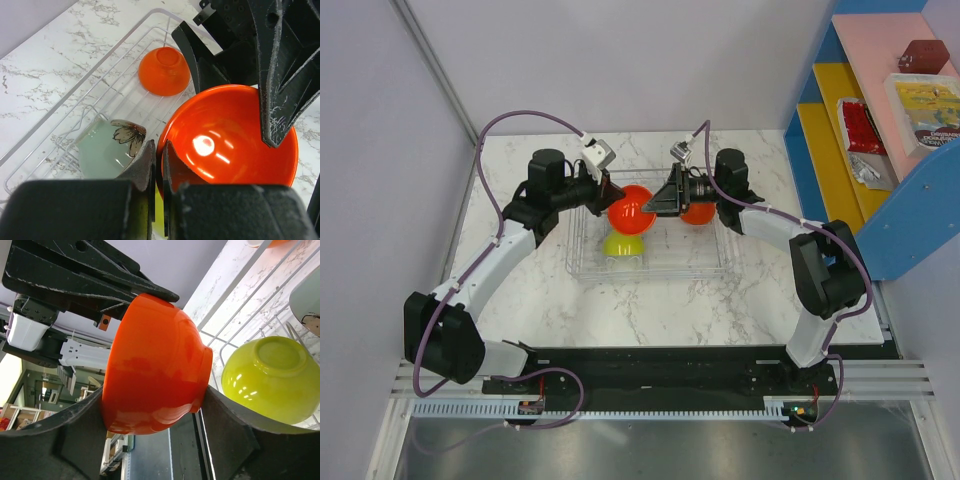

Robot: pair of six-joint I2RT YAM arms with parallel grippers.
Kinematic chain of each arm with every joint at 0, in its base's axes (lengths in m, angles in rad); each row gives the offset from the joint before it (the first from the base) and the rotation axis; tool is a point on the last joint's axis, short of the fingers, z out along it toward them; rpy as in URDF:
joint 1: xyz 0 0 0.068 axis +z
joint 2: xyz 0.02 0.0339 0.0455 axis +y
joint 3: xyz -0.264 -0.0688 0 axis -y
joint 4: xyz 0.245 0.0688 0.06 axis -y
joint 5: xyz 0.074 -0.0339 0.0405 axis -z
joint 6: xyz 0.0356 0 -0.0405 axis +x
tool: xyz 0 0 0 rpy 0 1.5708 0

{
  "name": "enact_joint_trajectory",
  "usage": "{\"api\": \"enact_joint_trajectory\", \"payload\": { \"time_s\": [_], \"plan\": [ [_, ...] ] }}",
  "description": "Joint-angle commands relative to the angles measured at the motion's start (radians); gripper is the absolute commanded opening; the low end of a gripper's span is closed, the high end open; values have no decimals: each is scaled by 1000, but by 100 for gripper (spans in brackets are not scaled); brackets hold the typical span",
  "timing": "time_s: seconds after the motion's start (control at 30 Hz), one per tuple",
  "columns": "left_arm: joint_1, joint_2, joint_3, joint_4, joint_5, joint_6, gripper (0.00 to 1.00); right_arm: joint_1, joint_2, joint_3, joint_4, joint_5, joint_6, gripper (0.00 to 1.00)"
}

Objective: Load the bowls into the dish rack

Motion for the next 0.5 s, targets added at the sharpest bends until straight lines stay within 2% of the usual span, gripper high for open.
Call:
{"api": "enact_joint_trajectory", "payload": {
  "time_s": [0.0,0.07,0.1,0.13,0.17,0.23,0.3,0.33,0.37,0.43,0.47],
  "plan": [
    [-4,-24,19,56,-7,7,2,3,2,6,59,-45,4,66],
    [-4,-24,17,56,-9,9,2,3,10,1,82,-54,19,53],
    [-4,-23,17,54,-6,10,2,3,13,-1,116,-54,45,36],
    [-4,-21,19,56,-6,10,2,3,13,-10,134,-55,58,28],
    [-5,-22,17,56,-3,10,2,3,13,-14,169,-58,68,13],
    [-5,-18,20,54,-1,12,2,1,9,-21,185,-55,87,0],
    [-4,-13,22,51,1,13,7,1,4,-21,180,-55,81,0],
    [-4,-9,25,48,1,15,12,3,1,-24,177,-48,76,0],
    [-4,-7,28,44,-1,15,25,3,1,-22,154,-45,67,0],
    [-5,4,37,38,-1,16,41,3,-8,-19,113,-35,15,0],
    [-4,4,40,38,-6,16,63,3,-14,-16,72,-22,0,0]
  ]
}}
